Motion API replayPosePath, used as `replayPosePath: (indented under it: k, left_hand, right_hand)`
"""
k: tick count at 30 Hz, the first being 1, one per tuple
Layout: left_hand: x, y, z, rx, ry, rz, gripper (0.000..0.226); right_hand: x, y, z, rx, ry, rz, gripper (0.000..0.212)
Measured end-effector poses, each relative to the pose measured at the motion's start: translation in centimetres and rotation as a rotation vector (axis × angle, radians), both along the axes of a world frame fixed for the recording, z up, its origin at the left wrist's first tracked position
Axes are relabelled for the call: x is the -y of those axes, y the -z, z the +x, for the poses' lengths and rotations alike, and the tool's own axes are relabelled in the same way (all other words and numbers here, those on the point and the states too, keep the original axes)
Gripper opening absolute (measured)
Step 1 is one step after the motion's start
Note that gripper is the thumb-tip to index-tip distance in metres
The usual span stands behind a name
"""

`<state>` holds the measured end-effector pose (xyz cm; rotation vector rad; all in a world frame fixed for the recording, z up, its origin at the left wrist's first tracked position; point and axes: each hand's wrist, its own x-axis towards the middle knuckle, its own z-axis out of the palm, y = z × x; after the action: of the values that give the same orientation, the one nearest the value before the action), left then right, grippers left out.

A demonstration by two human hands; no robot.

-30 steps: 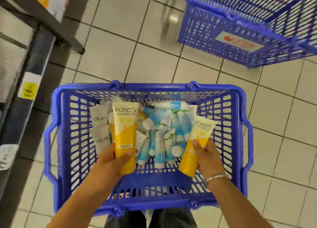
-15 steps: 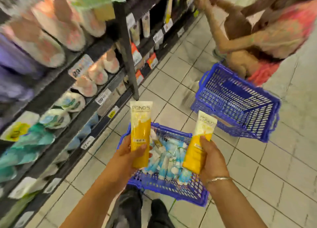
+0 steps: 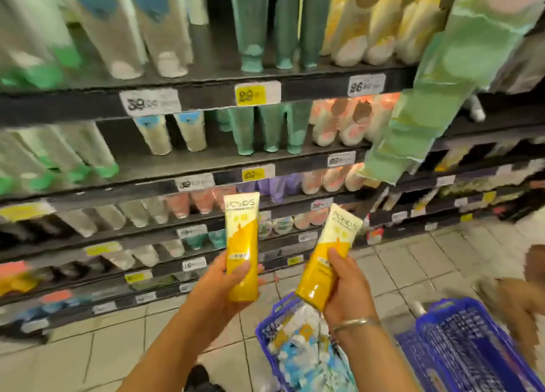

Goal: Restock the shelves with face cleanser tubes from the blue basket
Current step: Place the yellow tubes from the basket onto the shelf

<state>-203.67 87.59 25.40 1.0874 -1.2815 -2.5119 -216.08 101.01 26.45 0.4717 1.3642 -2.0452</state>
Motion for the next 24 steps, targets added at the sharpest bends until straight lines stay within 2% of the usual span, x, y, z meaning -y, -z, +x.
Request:
replayPosePath:
  k: [7,13,17,21,24]
  left_hand:
    - [1.0,-6.2,15.0,-0.114,-0.39,0.013,0.045]
    - [6.2,-13.7,25.6,-0.19,-0.582,-0.197,0.037]
    - [8.6,-16.3,34.8,-0.185,-0.632,-0.318,0.045]
    - [12.2,-18.9,43.5,-0.184,-0.616,-0.426,0.046]
    - [15.0,-20.8,47.9,-0.183,-0.584,-0.478,0.054]
  right_hand:
    - [5.6,-6.6,9.7,-0.084,-0.387,-0.073,0.015]
    - [14.6,-15.0,18.7,-0.242,-0.651,-0.223,0.013]
    - [18.6,-18.2,26.4,-0.301,-0.791,-0.323,0.015]
    - [22.2,-20.0,34.4,-0.351,-0.828,-0.452,0.015]
    - [25.1,-21.4,39.1,-0.405,-0.865,-0.507,0.015]
